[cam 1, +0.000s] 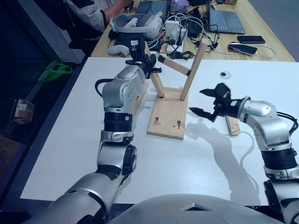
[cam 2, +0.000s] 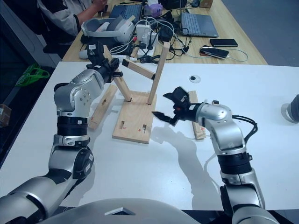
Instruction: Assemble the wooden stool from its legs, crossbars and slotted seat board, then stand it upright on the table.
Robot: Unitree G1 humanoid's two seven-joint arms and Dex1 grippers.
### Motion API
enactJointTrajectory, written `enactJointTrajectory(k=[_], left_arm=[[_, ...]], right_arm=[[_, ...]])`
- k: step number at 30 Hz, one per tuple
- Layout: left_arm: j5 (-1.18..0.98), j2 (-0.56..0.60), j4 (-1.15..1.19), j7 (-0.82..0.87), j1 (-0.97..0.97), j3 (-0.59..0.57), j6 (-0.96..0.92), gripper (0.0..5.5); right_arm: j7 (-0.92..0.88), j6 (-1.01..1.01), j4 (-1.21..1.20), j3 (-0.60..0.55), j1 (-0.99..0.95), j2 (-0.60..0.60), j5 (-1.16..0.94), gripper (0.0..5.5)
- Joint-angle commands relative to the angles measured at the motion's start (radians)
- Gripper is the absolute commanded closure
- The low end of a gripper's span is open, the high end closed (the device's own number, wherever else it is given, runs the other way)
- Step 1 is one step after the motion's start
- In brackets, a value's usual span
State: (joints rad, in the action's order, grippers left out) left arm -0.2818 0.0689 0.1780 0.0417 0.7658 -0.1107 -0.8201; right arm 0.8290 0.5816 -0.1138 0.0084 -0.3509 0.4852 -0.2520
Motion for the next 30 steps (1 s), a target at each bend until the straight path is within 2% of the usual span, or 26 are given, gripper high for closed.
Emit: enactJointTrajectory(k=[1,4,8,16,30], left_arm=[[0.025,0.001,0.009,-0.013,-0.049,0.037,-0.056,4.49],[0.028,0.017,-0.02,-0.05,-0.065,0.08,-0.094,4.49],[0.025,0.05,-0.09,-0.099,-0.109,0.122,-0.161,4.49],[0.024,0.076,-0.161,-0.132,-0.172,0.137,-0.23,4.49],[0.008,0.12,-0.202,-0.227,-0.175,0.26,-0.289,4.49]], right_arm=[[-0.157,-0.106,0.161,-0.211,-0.121,-0.018,-0.048,1.13],[-0.113,-0.085,0.246,-0.253,-0.168,0.011,-0.114,1.13],[-0.025,-0.012,0.282,-0.254,-0.18,0.045,-0.194,1.13],[0.07,0.09,0.23,-0.189,-0.14,0.064,-0.26,1.13],[0.082,0.002,0.345,-0.09,-0.178,0.084,-0.155,1.13]])
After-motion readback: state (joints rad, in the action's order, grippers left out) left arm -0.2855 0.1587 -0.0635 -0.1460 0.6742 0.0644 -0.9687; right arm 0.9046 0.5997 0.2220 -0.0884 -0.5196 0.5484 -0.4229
